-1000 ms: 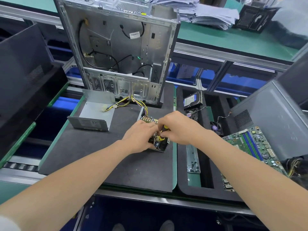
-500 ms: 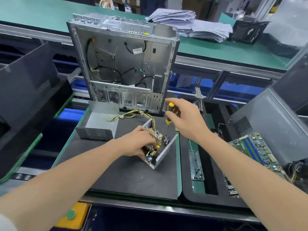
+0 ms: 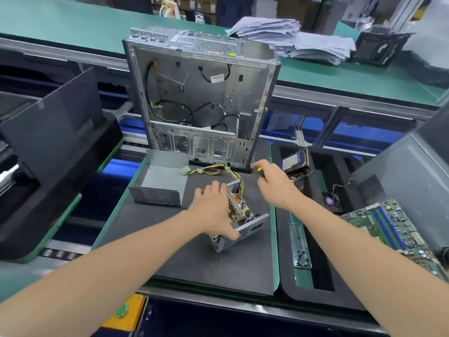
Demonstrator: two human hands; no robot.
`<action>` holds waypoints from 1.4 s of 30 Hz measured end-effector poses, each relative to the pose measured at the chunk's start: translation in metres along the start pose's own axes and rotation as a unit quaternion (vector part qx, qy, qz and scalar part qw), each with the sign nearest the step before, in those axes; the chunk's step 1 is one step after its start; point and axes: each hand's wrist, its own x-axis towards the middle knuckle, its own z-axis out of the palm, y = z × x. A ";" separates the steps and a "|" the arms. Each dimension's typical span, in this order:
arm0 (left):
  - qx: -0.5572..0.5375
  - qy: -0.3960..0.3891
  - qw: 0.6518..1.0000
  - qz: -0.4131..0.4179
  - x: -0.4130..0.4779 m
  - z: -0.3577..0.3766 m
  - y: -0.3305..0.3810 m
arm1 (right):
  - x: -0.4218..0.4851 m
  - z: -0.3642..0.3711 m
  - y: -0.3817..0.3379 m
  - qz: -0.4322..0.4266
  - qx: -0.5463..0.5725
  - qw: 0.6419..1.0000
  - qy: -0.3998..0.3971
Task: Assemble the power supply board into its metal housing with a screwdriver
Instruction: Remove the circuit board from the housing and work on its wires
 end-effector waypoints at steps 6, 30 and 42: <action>-0.005 -0.067 0.994 0.082 0.014 -0.017 -0.028 | 0.003 0.005 0.019 0.072 -0.029 0.997 -0.011; -0.104 0.059 0.990 0.079 0.038 0.019 -0.039 | 0.023 0.043 0.032 0.174 0.163 0.970 -0.045; -0.206 0.157 0.960 0.105 0.065 0.003 -0.036 | -0.002 0.023 0.055 0.105 0.088 0.988 0.073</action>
